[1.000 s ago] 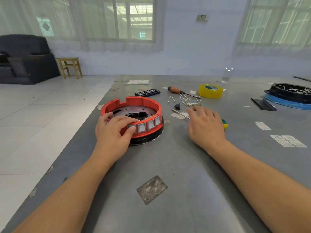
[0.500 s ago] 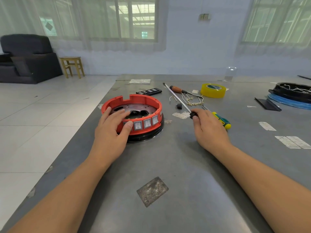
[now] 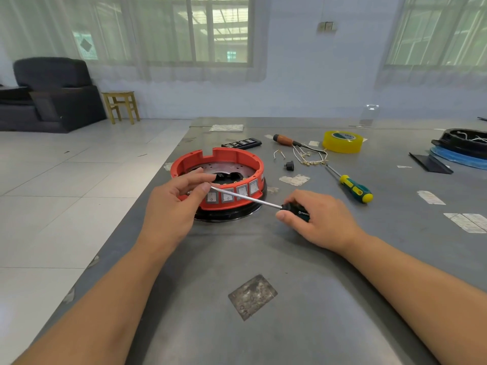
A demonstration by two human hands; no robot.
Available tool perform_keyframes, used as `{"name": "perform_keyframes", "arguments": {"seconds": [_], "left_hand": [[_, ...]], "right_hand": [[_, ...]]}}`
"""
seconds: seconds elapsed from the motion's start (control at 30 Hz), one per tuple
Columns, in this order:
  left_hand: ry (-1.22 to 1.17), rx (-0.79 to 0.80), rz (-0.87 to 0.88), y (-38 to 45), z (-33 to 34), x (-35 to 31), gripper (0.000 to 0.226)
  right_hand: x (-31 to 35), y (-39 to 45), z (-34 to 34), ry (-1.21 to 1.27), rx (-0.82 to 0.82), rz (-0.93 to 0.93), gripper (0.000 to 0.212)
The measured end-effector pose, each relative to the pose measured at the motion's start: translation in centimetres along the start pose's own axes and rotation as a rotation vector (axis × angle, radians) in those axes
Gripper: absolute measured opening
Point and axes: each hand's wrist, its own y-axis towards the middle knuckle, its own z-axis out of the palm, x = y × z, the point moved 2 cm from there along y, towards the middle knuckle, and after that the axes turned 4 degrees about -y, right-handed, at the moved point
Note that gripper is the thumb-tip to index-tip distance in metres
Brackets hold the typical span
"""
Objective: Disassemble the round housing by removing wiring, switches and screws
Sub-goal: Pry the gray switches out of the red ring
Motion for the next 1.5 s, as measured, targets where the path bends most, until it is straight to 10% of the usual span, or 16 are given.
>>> {"name": "perform_keyframes", "arguments": {"seconds": [0.57,1.5], "left_hand": [[0.540,0.146,0.203,1.3,-0.7,2.6,0.039],[0.680,0.102,0.183,1.6,1.0,2.4,0.029]], "right_hand": [[-0.6,-1.1,0.1,-0.417,-0.105,0.109,0.061],[0.2,-1.9,-1.4,-0.425,-0.125,0.174,0.060]]}}
